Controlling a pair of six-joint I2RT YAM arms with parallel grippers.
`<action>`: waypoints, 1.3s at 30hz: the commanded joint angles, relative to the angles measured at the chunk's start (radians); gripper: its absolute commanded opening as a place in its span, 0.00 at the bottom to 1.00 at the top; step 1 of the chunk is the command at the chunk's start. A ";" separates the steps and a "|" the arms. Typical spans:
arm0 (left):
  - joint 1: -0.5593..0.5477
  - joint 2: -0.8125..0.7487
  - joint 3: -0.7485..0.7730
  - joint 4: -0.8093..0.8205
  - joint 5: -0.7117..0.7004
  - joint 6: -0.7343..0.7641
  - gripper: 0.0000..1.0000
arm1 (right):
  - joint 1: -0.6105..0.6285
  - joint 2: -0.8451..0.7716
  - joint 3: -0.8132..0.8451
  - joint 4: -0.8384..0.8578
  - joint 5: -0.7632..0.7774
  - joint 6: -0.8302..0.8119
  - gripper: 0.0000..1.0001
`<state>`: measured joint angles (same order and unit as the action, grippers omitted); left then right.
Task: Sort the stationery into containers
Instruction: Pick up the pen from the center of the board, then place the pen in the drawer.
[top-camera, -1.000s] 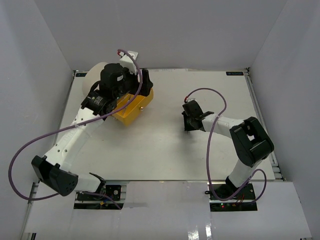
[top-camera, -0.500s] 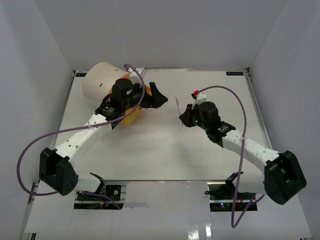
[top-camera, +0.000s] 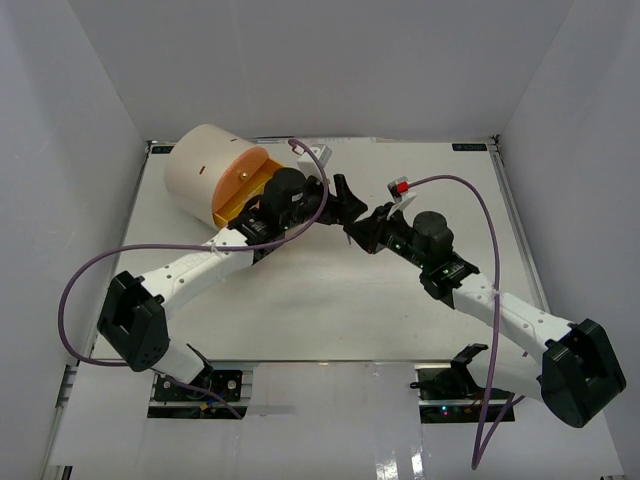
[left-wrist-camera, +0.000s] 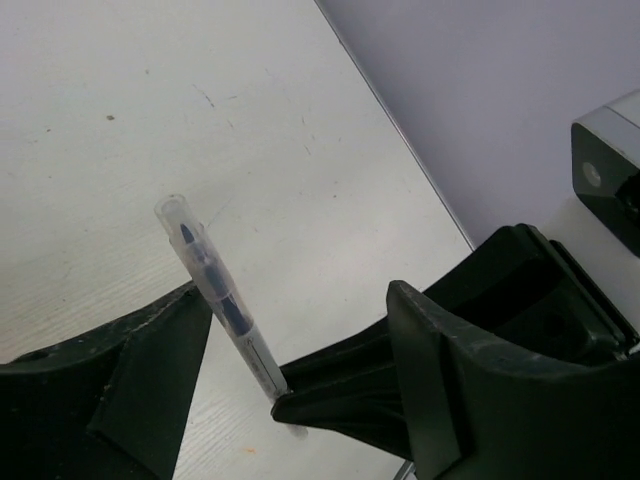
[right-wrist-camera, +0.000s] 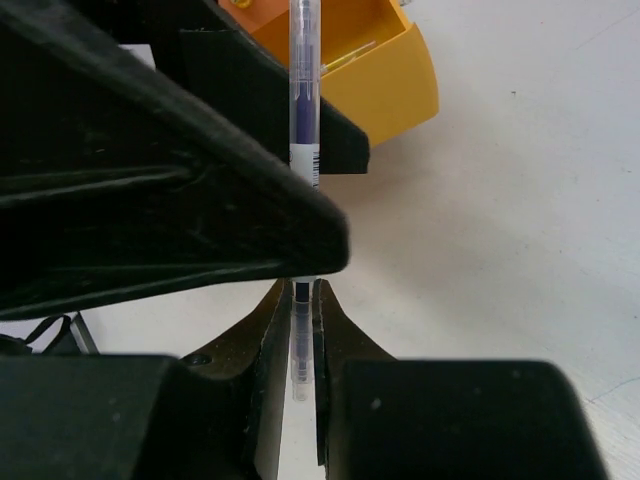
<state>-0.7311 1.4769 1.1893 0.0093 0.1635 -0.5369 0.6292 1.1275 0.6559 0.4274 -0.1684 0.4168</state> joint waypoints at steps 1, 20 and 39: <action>-0.014 0.002 0.050 0.034 -0.062 0.006 0.80 | 0.006 -0.018 -0.016 0.108 -0.039 0.022 0.15; -0.013 -0.006 0.117 -0.125 -0.148 0.191 0.00 | 0.004 -0.015 -0.059 0.129 -0.017 0.011 0.95; 0.211 0.152 0.372 -0.565 -0.532 0.867 0.07 | 0.004 0.023 -0.050 0.013 0.037 -0.162 0.91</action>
<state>-0.5270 1.6131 1.5654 -0.4896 -0.3347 0.2512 0.6296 1.1332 0.5808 0.4267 -0.1131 0.2989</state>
